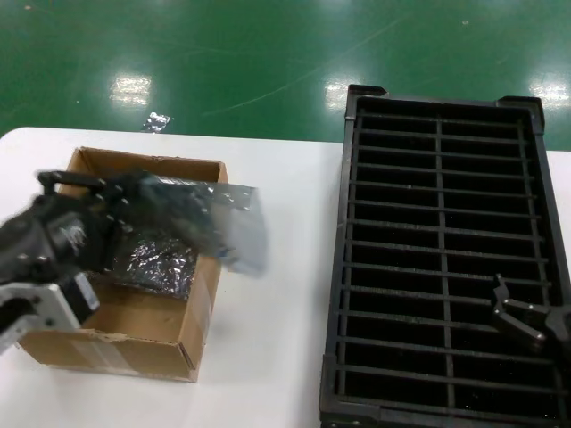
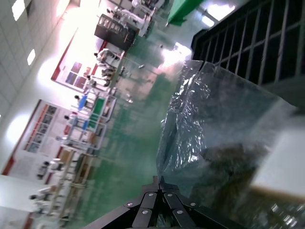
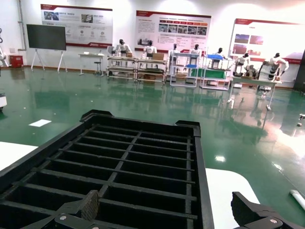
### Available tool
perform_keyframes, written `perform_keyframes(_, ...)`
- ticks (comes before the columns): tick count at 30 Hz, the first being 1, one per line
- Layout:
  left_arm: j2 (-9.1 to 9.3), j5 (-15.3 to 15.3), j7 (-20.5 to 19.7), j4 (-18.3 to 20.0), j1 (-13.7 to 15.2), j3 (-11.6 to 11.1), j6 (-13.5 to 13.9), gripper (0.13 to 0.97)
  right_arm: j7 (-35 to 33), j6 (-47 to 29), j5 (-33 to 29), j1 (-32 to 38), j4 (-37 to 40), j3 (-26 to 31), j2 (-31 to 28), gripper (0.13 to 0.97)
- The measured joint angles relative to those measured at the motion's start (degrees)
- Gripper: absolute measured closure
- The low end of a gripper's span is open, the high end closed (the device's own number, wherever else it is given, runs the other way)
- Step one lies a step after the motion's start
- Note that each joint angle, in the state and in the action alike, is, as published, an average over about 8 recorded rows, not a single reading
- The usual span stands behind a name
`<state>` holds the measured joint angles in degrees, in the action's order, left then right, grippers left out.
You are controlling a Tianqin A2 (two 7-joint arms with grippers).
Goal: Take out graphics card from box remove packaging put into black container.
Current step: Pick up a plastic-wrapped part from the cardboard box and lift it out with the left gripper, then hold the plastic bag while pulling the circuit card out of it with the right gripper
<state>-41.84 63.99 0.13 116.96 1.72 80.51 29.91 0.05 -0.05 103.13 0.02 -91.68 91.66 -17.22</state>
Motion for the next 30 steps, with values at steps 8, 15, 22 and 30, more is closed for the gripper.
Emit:
perform_keyframes(8, 0.64, 3.1, 0.7, -2.1, 1.5, 2.9, -0.3, 0.958, 0.0, 0.0, 0.0, 0.0, 0.0, 0.0, 0.0, 0.129)
perform_keyframes(15, 0.59, 3.4, 0.9, -2.3, 1.6, 3.0, -0.4, 0.958, -0.1, -0.1, -0.1, 0.1, 0.0, 0.2, 0.2, 0.129)
perform_keyframes(22, 0.58, 3.4, 0.9, -2.3, 1.6, 3.0, -0.4, 0.958, -0.7, -1.3, -0.6, 0.8, -0.6, 2.6, 1.3, 0.129)
perform_keyframes(30, 0.58, 3.4, 0.9, -2.3, 1.6, 3.0, -0.4, 0.958, -1.0, -6.2, -0.2, 2.4, -1.6, 5.9, 1.2, 0.135)
